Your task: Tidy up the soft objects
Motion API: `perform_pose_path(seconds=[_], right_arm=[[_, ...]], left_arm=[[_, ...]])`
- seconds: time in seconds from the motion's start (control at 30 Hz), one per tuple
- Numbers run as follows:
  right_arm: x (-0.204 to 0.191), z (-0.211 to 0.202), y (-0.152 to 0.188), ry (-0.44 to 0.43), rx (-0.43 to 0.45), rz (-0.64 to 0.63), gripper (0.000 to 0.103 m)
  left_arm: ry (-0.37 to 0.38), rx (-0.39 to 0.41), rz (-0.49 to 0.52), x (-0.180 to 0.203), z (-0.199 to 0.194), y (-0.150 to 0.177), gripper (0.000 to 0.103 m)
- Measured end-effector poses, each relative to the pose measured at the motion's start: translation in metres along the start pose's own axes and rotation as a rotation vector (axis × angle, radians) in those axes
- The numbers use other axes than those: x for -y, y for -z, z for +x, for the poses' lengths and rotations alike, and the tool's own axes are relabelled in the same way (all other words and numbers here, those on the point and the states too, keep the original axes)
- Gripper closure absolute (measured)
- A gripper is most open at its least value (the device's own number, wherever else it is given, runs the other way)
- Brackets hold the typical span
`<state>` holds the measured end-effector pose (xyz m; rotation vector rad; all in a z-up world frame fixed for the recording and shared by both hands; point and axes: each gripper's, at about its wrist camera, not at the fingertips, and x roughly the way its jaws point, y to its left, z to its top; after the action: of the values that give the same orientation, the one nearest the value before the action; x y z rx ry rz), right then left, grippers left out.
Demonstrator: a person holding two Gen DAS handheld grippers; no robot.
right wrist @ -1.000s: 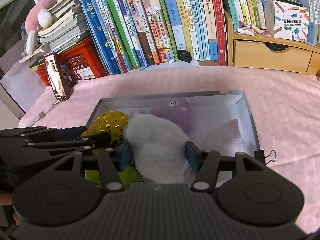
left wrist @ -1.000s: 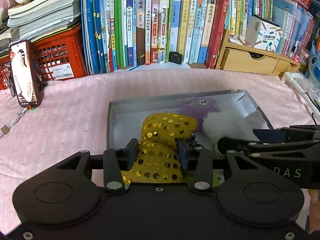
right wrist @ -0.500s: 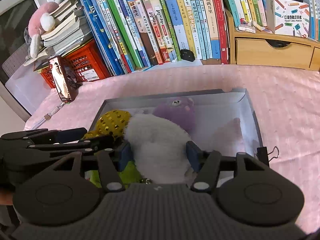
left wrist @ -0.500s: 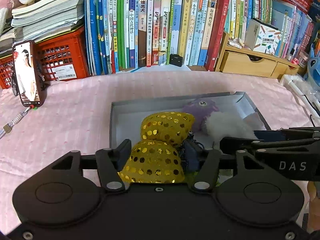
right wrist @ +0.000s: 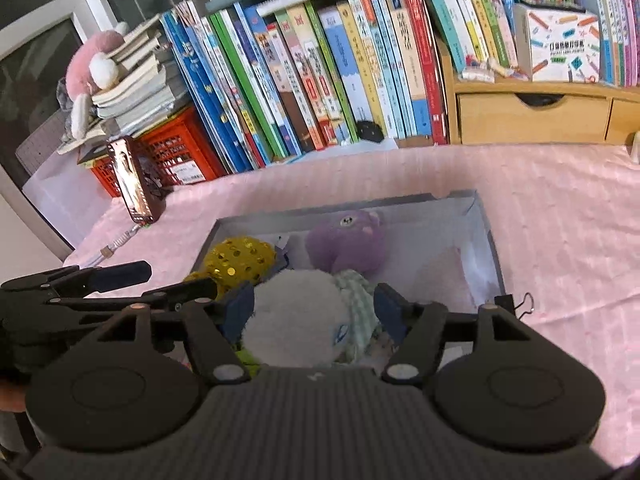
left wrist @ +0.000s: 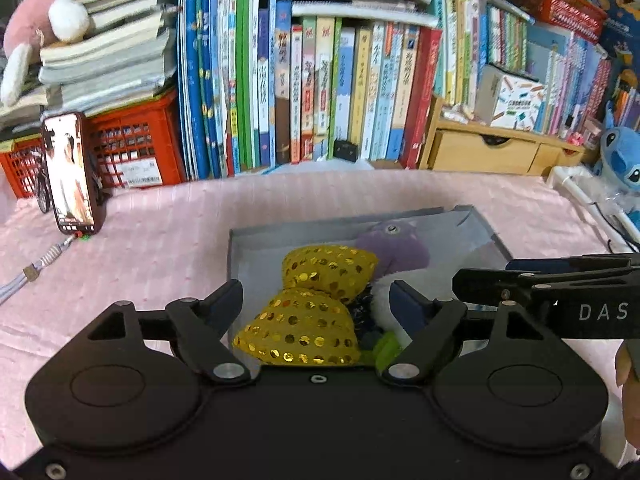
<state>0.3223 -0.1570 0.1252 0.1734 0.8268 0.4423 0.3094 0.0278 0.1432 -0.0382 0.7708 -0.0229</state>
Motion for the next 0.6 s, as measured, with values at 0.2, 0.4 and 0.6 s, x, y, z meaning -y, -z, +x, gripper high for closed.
perform_pose_path(seconds=[0.2,0.4,0.6], right_arm=[[-0.005,-0.029,0.006,-0.002,0.078,-0.027,0.020],[-0.016,-0.072,0.026,0.009,0.201,-0.085,0.016],[-0.031,-0.119,0.060,0.076,0.364,-0.184,0.012]], left_arm=[[0.012,0.081,0.014,0.008,-0.036,0.007,0.021],[0.032,0.181,0.018,0.017,-0.082,0.025,0.018],[0.032,0.314,0.028,0.026,-0.137,0.058,0.015]])
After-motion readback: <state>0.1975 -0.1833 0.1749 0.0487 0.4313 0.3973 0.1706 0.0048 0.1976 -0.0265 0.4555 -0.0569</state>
